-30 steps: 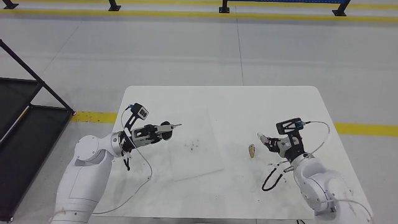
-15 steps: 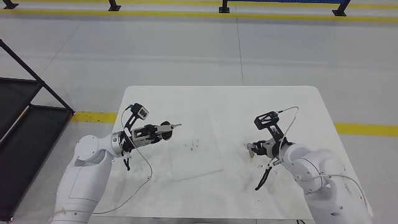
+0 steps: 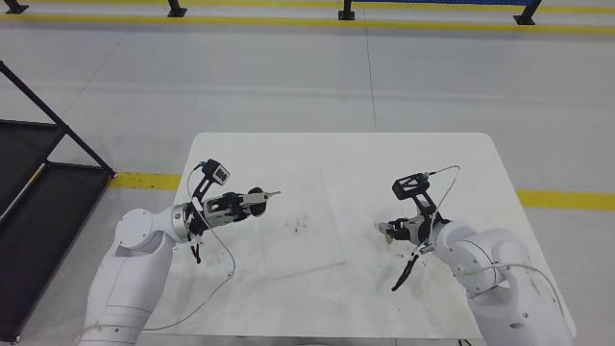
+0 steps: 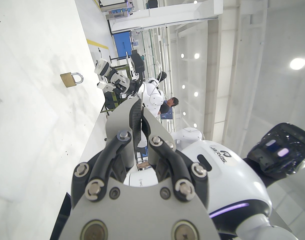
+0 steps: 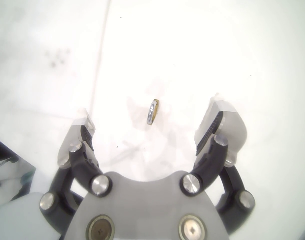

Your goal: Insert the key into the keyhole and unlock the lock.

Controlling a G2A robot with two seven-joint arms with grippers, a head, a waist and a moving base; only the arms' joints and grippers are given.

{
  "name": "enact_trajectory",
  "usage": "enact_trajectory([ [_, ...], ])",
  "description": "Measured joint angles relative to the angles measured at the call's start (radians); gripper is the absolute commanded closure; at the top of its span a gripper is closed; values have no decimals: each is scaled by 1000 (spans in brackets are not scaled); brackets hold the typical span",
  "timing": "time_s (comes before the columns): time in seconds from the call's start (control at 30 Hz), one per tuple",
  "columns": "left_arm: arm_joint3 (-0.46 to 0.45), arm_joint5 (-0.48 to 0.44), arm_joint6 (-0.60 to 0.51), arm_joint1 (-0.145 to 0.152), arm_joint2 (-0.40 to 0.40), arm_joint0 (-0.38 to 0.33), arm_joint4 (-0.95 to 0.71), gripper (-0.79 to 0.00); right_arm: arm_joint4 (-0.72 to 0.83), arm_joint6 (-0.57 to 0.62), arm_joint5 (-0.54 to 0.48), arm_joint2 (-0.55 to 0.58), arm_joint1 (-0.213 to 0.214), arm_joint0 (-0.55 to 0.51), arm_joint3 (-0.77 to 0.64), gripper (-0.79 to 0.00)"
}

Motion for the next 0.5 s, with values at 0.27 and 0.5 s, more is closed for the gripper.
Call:
enact_trajectory([
  [0.27, 0, 0, 0, 0, 0, 0, 0, 0, -78, 63, 7, -66, -3, 69, 14, -785],
  [0.5, 0, 0, 0, 0, 0, 0, 0, 0, -112, 213, 72, -167, -20, 194, 83, -785],
])
